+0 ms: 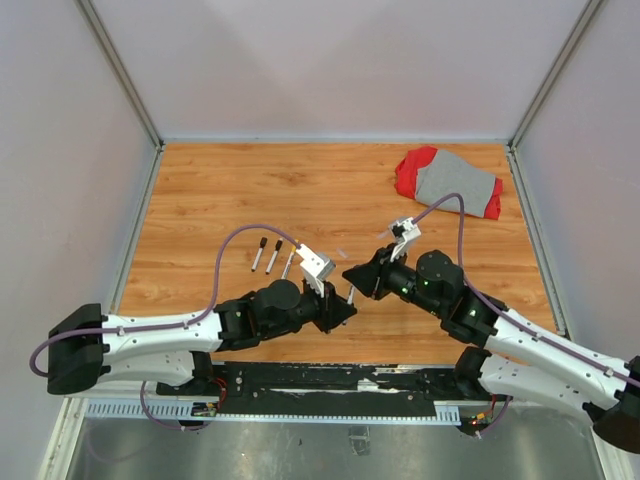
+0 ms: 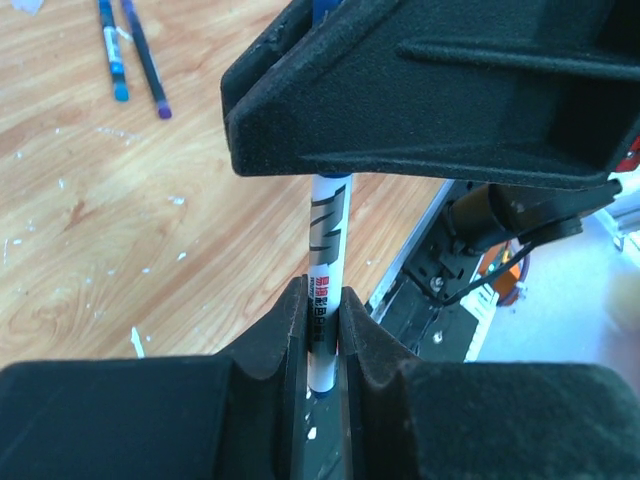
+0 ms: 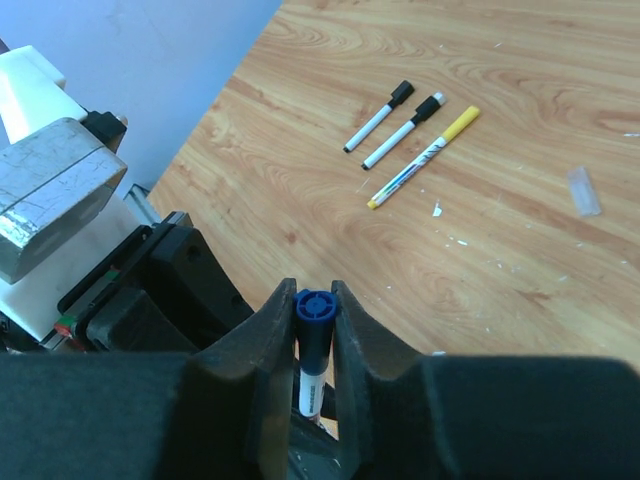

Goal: Insert the pens into the pen caps
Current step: Press the pen cap onto the pen, then place the pen at the center of the board.

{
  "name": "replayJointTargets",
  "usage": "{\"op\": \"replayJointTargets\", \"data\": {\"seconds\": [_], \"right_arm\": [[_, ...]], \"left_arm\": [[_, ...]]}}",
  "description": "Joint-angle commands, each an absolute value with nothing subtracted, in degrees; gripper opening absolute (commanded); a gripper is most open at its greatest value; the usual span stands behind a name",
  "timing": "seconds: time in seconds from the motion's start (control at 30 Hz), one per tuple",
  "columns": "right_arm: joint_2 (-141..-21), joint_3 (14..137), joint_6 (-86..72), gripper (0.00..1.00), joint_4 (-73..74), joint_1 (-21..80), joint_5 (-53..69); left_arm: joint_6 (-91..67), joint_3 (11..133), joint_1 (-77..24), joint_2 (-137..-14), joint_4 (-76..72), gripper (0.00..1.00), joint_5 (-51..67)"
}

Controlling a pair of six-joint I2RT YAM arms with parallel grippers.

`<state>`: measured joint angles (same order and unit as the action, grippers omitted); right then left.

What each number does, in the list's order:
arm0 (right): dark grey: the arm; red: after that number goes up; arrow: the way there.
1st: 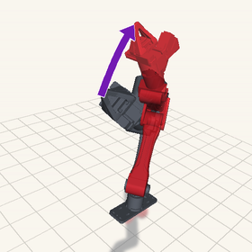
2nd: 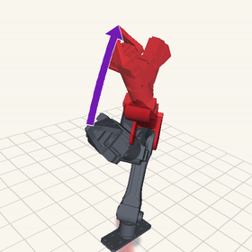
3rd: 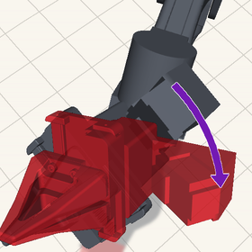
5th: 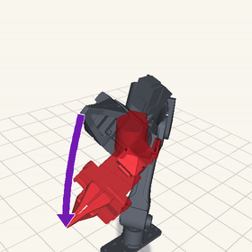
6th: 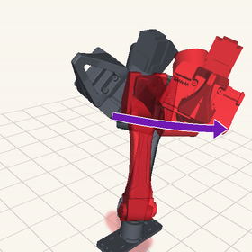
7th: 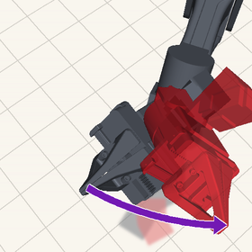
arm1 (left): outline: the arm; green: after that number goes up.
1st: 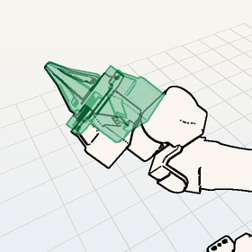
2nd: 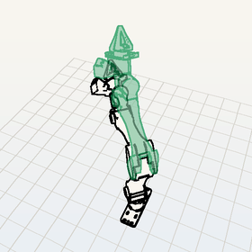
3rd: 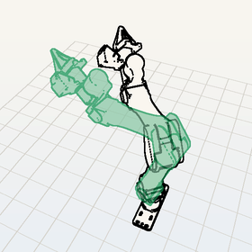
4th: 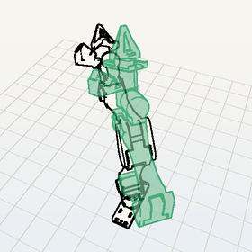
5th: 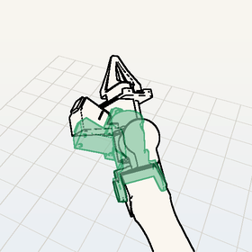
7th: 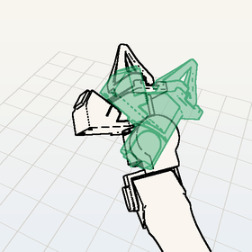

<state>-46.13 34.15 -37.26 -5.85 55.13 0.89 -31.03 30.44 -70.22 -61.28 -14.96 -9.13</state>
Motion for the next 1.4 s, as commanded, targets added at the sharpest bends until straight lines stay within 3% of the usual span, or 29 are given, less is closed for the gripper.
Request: {"op": "replayJointTargets", "data": {"seconds": [0.0,0.23,0.57,0.87,1.0,1.17,1.37], "right_arm": [[-42.7,38.5,-32.2,0.23,1.9,56.7,-3.9],[-35.1,36.3,-27.2,0.48,3.5,56.6,-5.4],[-34.8,37.5,-25.5,0.60,20.0,55.8,-14.7],[-43.9,39.0,-25.1,0.70,24.6,48.6,-6.2],[-42.6,36.9,-26.8,0.74,25.6,45.7,-6.3],[-38.8,34.8,-28.1,0.89,27.8,41.8,-6.2],[-36.9,34.0,-27.4,0.93,29.2,40.5,-5.3]], "left_arm": [[-31.1,30.5,-69.4,-62.2,-19.1,0.01,-12.5],[-32.5,28.2,-69.4,-61.3,-16.2,0.01,-14.5],[-32.3,33.9,-66.1,-64.9,0.1,0.01,-18.6],[-27.3,45.1,-56.7,-78.7,16.4,0.00,-13.9],[-25.6,50.2,-55.3,-85.1,21.7,0.01,-15.5],[-23.9,53.4,-52.1,-89.5,24.7,0.01,-15.3],[-20.8,56.4,-48.1,-93.4,27.5,0.01,-14.0]]}}
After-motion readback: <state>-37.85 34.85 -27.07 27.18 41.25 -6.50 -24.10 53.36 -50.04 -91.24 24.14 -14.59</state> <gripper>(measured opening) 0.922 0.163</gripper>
